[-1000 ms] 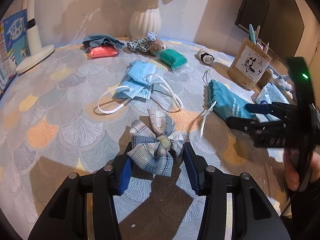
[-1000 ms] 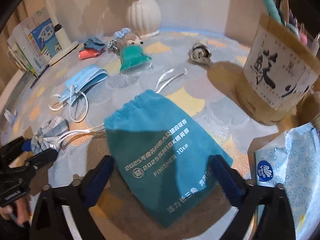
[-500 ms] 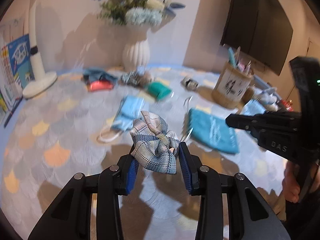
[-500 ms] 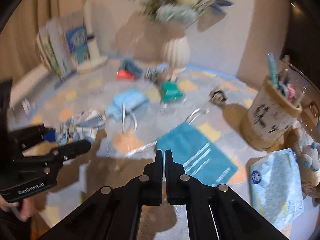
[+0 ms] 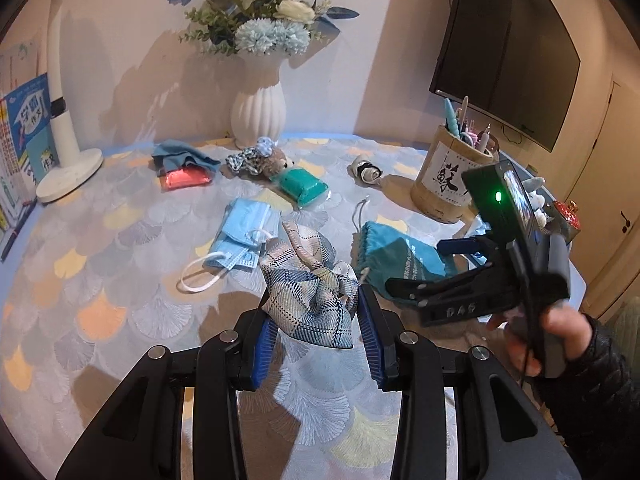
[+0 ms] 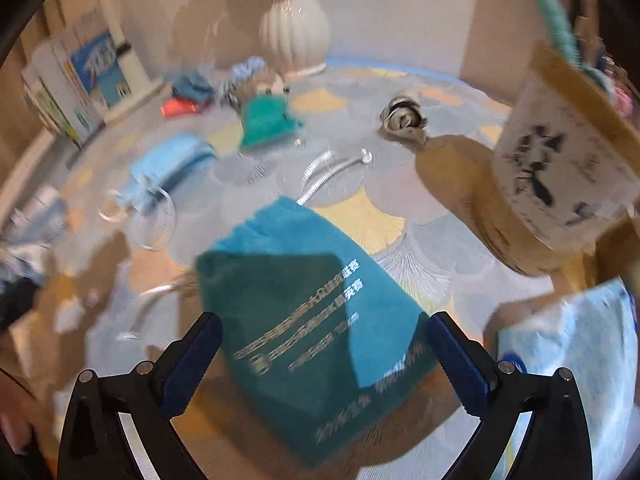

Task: Organize soft objects

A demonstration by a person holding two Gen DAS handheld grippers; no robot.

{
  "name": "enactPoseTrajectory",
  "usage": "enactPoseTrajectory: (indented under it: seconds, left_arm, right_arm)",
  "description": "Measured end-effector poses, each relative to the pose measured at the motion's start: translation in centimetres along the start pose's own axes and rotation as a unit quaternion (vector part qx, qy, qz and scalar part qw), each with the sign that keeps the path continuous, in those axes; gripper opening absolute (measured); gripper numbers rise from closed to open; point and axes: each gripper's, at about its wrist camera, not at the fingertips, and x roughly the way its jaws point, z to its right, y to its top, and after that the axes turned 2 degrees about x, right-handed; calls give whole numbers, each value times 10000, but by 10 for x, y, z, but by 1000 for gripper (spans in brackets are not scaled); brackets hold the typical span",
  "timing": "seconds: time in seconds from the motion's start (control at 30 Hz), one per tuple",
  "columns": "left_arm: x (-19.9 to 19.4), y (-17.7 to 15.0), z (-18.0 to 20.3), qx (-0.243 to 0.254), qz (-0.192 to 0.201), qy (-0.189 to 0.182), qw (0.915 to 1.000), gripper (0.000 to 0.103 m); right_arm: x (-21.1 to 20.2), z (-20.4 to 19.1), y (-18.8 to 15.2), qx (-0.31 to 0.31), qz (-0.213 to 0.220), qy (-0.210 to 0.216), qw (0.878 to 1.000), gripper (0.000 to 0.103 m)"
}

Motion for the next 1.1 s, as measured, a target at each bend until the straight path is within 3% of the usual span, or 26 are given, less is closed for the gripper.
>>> enactPoseTrajectory:
  seconds: [0.07, 0.13, 0.17, 0.2, 0.27, 0.3, 0.33, 0.4, 0.5, 0.57, 0.63, 0.67, 0.7, 0.87, 1.0, 1.1]
  left_arm:
    - [4, -1, -2, -38, -59, -20, 10000, 35]
    - [9, -1, -3, -66, -106, -25, 9999, 35]
    - [10, 0, -3, -76, -108, -27, 9999, 35]
    - [11, 0, -3, -88, -104, -44, 9999, 35]
    - [12, 1, 0, -72, -101, -63, 9999, 35]
    - [12, 1, 1, -48, -101, -54, 9999, 35]
    - [11, 1, 3, -20, -101, -46, 9999, 35]
    - [9, 0, 4, 15, -88, -26, 10000, 35]
    - [5, 0, 1, -7, -60, -26, 10000, 35]
    - [3, 0, -2, -45, -36, -11, 10000, 35]
    - [3, 0, -5, -128, -11, -57, 9999, 35]
    - [4, -1, -6, -154, -6, -77, 9999, 35]
    - [5, -1, -6, -172, -2, -103, 9998, 35]
    - [12, -2, -3, -173, -57, -190, 9997, 35]
    - [11, -3, 2, -112, -70, -200, 9997, 35]
    - [8, -2, 1, -89, -47, -162, 9998, 35]
  right_arm:
    - [-1, -7, -4, -214, 166, -47, 9996, 101]
    - [-8, -14, -7, -417, 287, 200, 9985, 72]
    - [-11, -17, -8, -529, 360, 268, 9976, 40]
    - [-13, -24, -8, -659, 419, 114, 9969, 29]
    - [-11, -34, -10, -817, 470, -137, 9954, 19]
    - [-13, -38, -11, -836, 508, -136, 9951, 1]
    - [-13, -39, -12, -792, 456, 69, 9958, 0]
    - [-17, -41, -14, -689, 506, 198, 9961, 0]
    - [-29, -41, -19, -667, 664, -32, 9956, 0]
    - [-37, -29, -23, -359, 606, 76, 9975, 7]
    - [-38, -9, -25, 105, 373, 432, 9983, 35]
    - [-40, 3, -29, 368, 272, 577, 9973, 67]
    - [-43, 12, -35, 528, 262, 648, 9961, 87]
    - [-43, 14, -55, 440, -4, 586, 9973, 91]
    - [-25, -14, -49, -103, -63, -192, 9997, 91]
    - [-19, -18, -37, 63, 6, -113, 9999, 90]
